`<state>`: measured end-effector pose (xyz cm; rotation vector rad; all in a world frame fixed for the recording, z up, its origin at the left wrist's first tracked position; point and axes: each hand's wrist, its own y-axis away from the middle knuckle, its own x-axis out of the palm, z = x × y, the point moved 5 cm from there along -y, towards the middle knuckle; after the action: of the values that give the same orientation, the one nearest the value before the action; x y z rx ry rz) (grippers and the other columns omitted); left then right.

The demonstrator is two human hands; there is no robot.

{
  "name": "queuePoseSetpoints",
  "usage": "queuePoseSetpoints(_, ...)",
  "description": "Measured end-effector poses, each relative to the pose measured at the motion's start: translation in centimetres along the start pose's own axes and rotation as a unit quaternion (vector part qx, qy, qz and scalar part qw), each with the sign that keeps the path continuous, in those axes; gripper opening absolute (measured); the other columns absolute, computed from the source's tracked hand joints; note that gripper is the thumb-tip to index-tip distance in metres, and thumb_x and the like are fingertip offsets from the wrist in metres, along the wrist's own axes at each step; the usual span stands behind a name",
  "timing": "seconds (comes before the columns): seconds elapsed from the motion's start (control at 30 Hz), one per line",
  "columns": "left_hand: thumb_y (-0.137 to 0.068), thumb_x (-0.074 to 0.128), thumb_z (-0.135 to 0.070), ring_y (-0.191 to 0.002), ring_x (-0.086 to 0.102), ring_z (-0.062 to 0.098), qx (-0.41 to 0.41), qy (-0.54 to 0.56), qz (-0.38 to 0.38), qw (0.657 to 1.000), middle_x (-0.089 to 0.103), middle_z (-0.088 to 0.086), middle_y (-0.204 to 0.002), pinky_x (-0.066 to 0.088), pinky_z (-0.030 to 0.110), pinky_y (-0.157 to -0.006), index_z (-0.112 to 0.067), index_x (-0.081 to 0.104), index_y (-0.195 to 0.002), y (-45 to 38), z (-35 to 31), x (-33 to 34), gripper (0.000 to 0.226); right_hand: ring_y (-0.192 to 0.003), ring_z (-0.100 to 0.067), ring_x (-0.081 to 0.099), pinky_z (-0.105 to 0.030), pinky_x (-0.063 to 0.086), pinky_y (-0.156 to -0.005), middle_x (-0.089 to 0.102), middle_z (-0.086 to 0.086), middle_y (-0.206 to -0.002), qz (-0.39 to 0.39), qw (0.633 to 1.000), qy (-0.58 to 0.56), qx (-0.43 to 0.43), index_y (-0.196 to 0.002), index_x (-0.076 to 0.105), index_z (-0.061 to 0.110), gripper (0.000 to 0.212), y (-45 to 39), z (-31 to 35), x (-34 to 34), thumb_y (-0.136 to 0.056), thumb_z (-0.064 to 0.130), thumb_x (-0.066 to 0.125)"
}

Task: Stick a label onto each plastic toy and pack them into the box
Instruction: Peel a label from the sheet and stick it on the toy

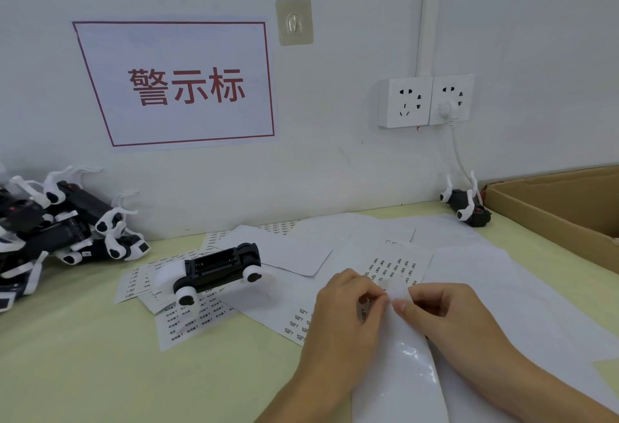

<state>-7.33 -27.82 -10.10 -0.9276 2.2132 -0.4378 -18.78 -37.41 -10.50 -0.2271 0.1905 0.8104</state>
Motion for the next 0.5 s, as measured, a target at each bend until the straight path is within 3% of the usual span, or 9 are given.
queuePoseSetpoints(0.07,-0.087,0.068,-0.013,-0.082,0.058,0.006,-0.005,0.005,0.004,1.0,0.06,-0.013,-0.079,0.039,0.012,-0.068,-0.022,0.068,-0.076,-0.04,0.14,0.05,0.014,-0.064,-0.014,0.05,-0.031,0.037,-0.066,0.059,-0.022,-0.069,0.003,1.0,0.001,-0.003,-0.067,0.068,0.003,0.028,0.04,0.05,0.03,-0.092,0.017,0.065)
queuePoseSetpoints(0.17,-0.086,0.068,-0.011,-0.079,0.059,0.008,-0.018,0.027,0.002,0.999,0.062,-0.012,-0.077,0.039,0.011,-0.066,-0.023,0.067,-0.074,-0.09,0.29,-0.04,0.017,-0.061,-0.013,0.05,-0.029,0.039,-0.063,0.058,-0.015,-0.063,0.0,1.0,0.008,-0.003,-0.064,0.069,0.007,0.029,0.08,-0.01,-0.01,-0.091,0.016,0.066)
queuePoseSetpoints(0.3,-0.086,0.069,-0.011,-0.078,0.061,0.005,-0.052,0.055,0.0,0.997,0.065,-0.013,-0.077,0.042,0.011,-0.065,-0.024,0.069,-0.075,-0.09,0.5,-0.12,0.018,-0.064,-0.017,0.049,-0.032,0.038,-0.067,0.056,-0.028,-0.072,-0.001,1.0,0.011,0.002,-0.07,0.064,-0.002,0.03,-0.04,-0.22,0.0,-0.091,0.019,0.067)
queuePoseSetpoints(0.43,-0.089,0.067,-0.011,-0.077,0.062,0.005,-0.066,0.072,0.002,0.995,0.066,-0.014,-0.077,0.042,0.011,-0.064,-0.023,0.069,-0.078,-0.02,0.35,-0.13,0.015,-0.055,-0.01,0.04,-0.023,0.033,-0.057,0.045,0.001,-0.054,-0.009,1.0,0.012,0.002,-0.054,0.057,0.011,0.039,-0.19,-0.27,-0.06,-0.09,0.019,0.067)
queuePoseSetpoints(0.5,-0.088,0.068,-0.012,-0.075,0.062,0.004,-0.067,0.086,0.006,0.994,0.067,-0.014,-0.076,0.042,0.011,-0.063,-0.022,0.069,-0.078,-0.03,0.19,-0.17,0.015,-0.057,-0.013,0.042,-0.028,0.033,-0.06,0.047,-0.003,-0.057,-0.007,1.0,0.01,0.0,-0.06,0.059,0.005,0.036,-0.2,-0.31,-0.02,-0.089,0.023,0.068)
